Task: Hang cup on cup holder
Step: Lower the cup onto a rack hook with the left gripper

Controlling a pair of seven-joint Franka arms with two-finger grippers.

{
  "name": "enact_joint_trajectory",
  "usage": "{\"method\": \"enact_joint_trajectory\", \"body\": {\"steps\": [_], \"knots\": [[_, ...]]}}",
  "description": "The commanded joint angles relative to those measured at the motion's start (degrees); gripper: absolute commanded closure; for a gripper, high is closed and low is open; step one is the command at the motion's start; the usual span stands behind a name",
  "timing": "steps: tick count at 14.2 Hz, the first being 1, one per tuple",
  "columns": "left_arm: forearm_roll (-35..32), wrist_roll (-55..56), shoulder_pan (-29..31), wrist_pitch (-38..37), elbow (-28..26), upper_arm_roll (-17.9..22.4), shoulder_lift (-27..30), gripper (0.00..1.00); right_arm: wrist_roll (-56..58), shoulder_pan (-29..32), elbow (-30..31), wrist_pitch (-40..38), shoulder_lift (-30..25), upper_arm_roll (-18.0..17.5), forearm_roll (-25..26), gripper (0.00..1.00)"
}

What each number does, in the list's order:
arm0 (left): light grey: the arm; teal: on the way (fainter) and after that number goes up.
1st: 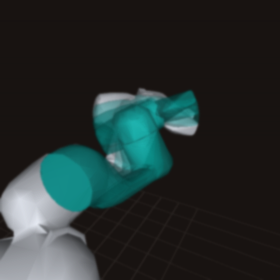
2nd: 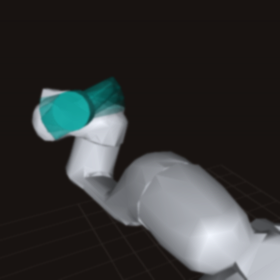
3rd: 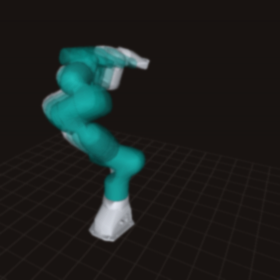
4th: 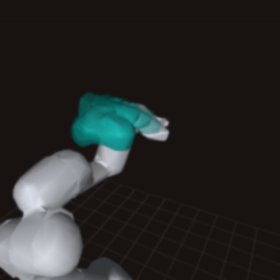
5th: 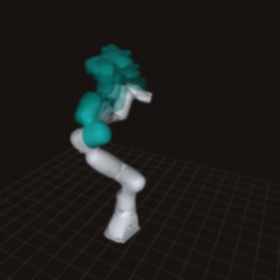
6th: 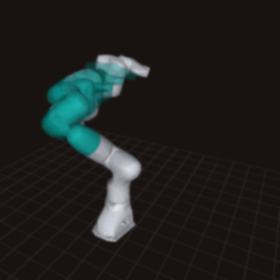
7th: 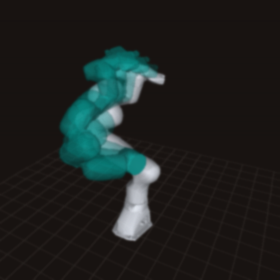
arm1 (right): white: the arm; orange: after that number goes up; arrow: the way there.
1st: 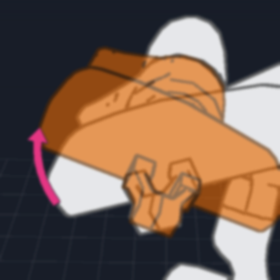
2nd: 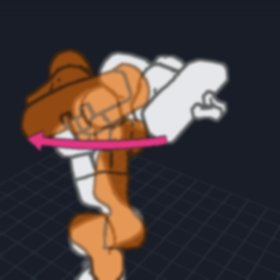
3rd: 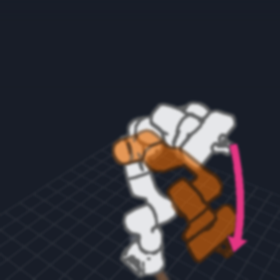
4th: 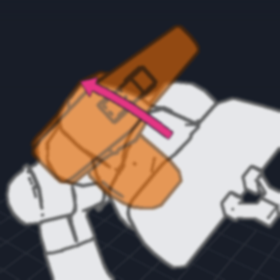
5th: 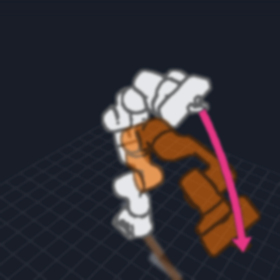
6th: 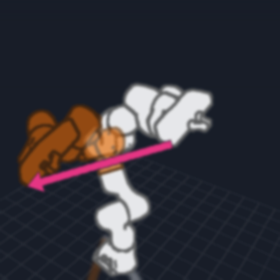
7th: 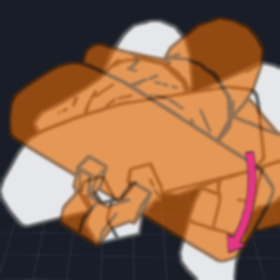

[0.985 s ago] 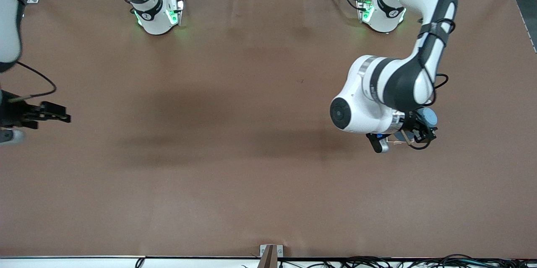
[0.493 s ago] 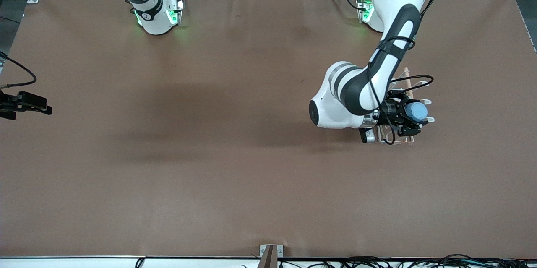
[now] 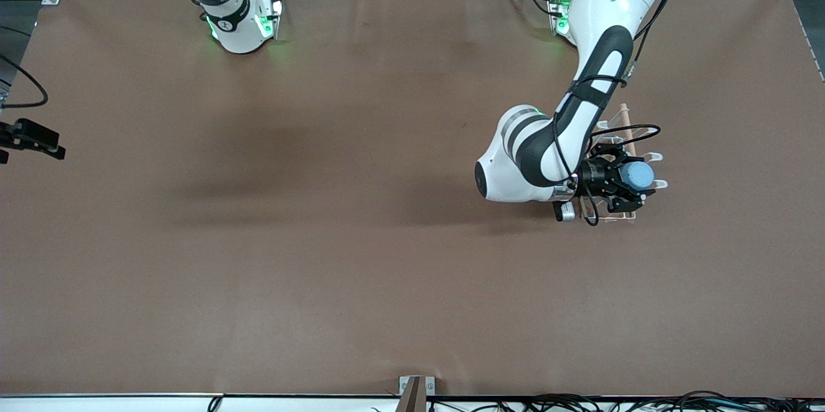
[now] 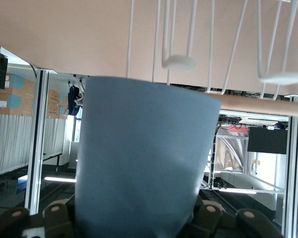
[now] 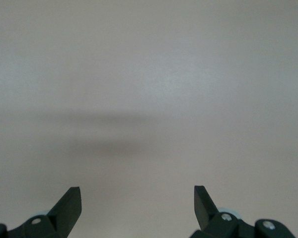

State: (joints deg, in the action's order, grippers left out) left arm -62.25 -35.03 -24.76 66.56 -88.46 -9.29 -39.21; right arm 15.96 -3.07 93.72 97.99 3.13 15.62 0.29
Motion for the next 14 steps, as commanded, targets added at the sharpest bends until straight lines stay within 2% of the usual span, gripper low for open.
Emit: {"method": "enact_joint_trajectory", "body": {"steps": [1, 4, 5, 7, 8, 9, 10, 11, 12, 14], "knots": [[-1.3, 4.9, -0.1, -0.8, -2.5, -0.3, -0.2, 0.98, -5.7, 0.1, 0.4, 0.0, -2.4, -0.9, 1.1, 0.0], [-0.6, 9.7, 0.0, -0.7, -2.9, -0.5, -0.9, 0.97, -10.6, -1.8, -1.1, -1.8, -2.4, -1.2, 0.7, 0.0], [-0.5, 10.9, 0.0, -0.7, -2.9, -0.5, -0.9, 0.89, -10.6, -2.4, -1.7, -1.8, -2.4, -1.2, 0.9, 0.0], [-0.4, 13.4, 0.0, -0.6, -2.9, -0.6, -1.4, 0.55, -10.6, -2.5, -3.9, -3.8, -2.4, -1.3, 1.0, 0.0], [0.1, 13.7, 0.1, -0.4, -2.9, -0.7, -1.4, 0.27, -10.6, -1.4, -5.5, -5.5, -2.2, -2.3, 0.9, 0.0], [1.9, 13.8, 0.1, -0.2, -2.9, -0.6, -1.4, 0.0, -10.9, 1.5, -7.0, -7.1, -1.9, -5.8, 0.9, 0.0], [2.2, 13.9, 0.0, -0.1, -2.9, -0.6, -1.4, 0.0, -11.7, 5.3, -7.9, -8.0, -1.9, -10.3, 1.0, 0.0], [2.5, 13.9, 0.0, -0.1, -2.7, -0.6, -1.3, 0.0, -13.2, 7.3, -7.9, -8.4, -1.9, -13.0, 1.1, 0.0], [2.7, 13.9, 0.0, -0.1, -2.3, -0.6, -1.2, 0.0, -14.6, 8.2, -7.8, -9.0, -2.0, -14.5, 1.2, 0.0], [3.9, 14.0, 0.1, -0.2, -0.4, -0.6, -0.9, 0.0, -14.8, 8.4, -7.5, -9.6, -2.0, -14.9, 1.2, 0.0]]}}
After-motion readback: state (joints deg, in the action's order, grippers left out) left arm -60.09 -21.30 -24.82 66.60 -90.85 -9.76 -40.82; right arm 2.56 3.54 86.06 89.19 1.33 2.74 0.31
